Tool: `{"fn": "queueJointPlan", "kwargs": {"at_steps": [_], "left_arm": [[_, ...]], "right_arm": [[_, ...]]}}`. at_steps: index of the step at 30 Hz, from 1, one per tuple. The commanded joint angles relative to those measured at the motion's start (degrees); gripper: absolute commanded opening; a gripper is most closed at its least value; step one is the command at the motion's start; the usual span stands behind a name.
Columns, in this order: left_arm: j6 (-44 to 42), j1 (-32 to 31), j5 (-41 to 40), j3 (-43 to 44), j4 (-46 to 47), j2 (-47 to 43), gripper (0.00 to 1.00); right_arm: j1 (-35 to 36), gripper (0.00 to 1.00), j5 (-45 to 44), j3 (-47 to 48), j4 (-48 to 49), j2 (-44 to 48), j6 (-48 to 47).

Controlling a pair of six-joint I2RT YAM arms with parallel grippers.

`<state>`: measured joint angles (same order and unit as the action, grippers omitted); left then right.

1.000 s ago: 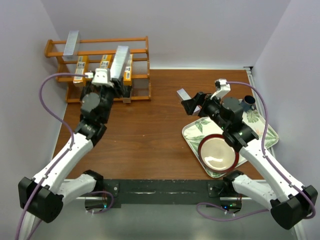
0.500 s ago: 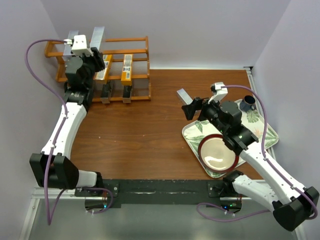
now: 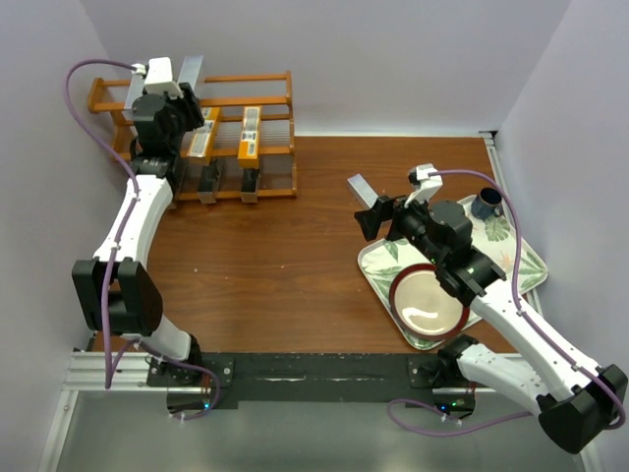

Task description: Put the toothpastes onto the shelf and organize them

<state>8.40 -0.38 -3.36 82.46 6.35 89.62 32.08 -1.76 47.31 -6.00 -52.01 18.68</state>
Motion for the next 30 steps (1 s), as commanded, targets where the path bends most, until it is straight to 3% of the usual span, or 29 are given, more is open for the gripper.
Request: {"fn": "queueJointPlan", "kwargs": {"at_steps": [1,17,30], "left_arm": [[-0.1,0.4,0.0,3.2,7.5,1.4,0.17],[-0.3,2.5,1.3,3.7,15.4,7.3,0.19],[-3.3,2.6,2.8,2.0,14.2,7.2,0.33]], "right_arm": [[0.7,0.99,1.2,-0.4,2.4,0.7,-1.8],[1.0,0.99,1.7,-0.3,2.7,0.2,-2.4],[1.2,0.98,1.7,-0.5,2.8,0.2,-2.6]]}}
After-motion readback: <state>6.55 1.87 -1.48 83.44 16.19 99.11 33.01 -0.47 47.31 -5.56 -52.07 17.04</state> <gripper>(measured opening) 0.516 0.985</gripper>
